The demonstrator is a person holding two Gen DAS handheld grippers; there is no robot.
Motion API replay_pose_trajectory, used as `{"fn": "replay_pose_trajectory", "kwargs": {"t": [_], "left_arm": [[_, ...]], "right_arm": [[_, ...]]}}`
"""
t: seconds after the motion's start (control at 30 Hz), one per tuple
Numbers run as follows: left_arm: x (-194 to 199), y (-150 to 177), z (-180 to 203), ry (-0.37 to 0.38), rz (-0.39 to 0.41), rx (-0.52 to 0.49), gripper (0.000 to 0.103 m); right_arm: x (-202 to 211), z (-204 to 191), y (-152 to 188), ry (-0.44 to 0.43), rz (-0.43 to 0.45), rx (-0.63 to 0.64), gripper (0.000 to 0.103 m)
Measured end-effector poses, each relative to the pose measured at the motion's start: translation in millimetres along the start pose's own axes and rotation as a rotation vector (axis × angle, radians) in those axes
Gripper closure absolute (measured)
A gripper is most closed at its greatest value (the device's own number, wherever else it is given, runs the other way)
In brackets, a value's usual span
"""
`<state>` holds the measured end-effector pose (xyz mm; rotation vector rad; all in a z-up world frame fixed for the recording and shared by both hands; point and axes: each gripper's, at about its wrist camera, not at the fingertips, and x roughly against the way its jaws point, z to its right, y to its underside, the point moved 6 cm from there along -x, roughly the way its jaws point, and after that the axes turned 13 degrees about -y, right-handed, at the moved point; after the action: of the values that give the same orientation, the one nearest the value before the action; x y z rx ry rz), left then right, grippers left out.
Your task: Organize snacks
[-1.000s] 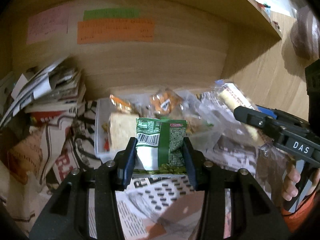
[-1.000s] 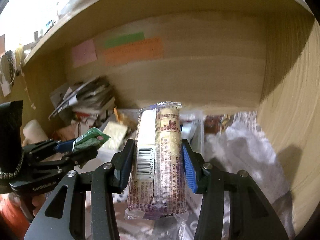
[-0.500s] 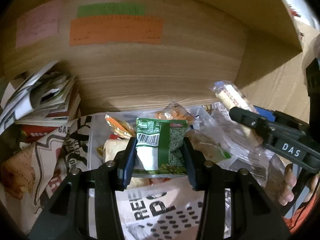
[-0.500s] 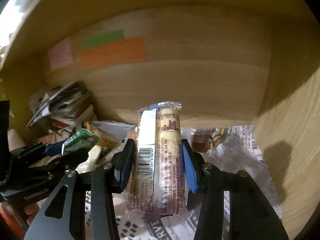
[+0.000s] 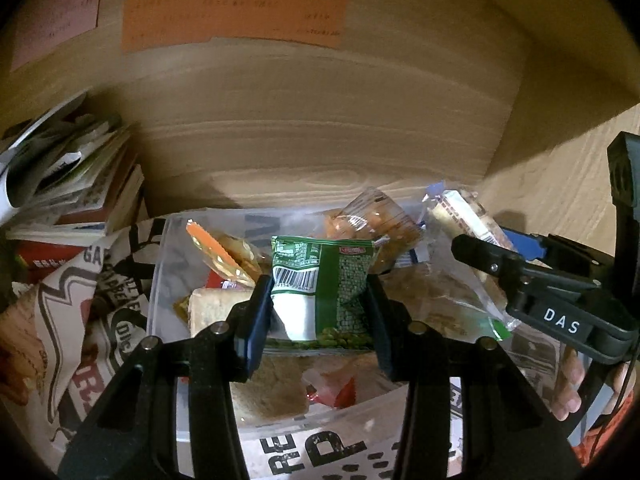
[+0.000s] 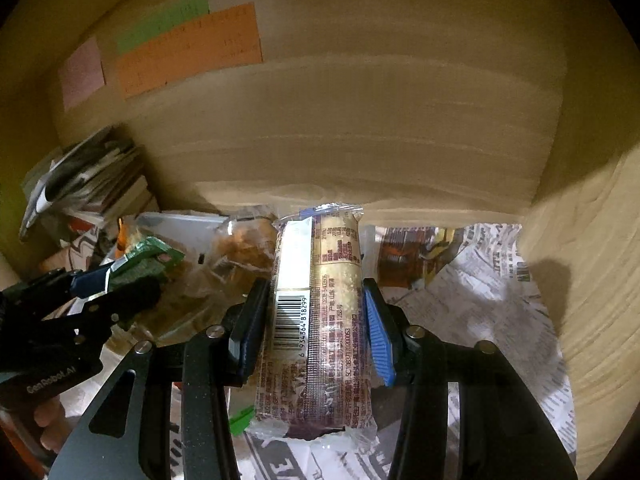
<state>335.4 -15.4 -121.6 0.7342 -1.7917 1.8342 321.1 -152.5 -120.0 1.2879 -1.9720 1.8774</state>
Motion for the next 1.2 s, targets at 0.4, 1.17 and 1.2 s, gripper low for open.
{"fn": "replay_pose_trajectory", "kwargs": {"t": [0.4, 1.17, 1.2], "left_arm": [[10, -3, -5, -0.01, 0.024, 0.021, 0.047], [205, -4, -34, -0.059, 0.403, 0.049, 0.04], [212, -3, -35, -0.06, 0.414, 0.05, 0.037]], "right_arm": [[12, -4, -1, -0.005, 0.031, 0.007, 0.048], [172, -97, -1, -0.099, 0.386, 0.112, 0.037], [177, -101, 1, -0.101, 0.397, 0.118, 0.035]]}}
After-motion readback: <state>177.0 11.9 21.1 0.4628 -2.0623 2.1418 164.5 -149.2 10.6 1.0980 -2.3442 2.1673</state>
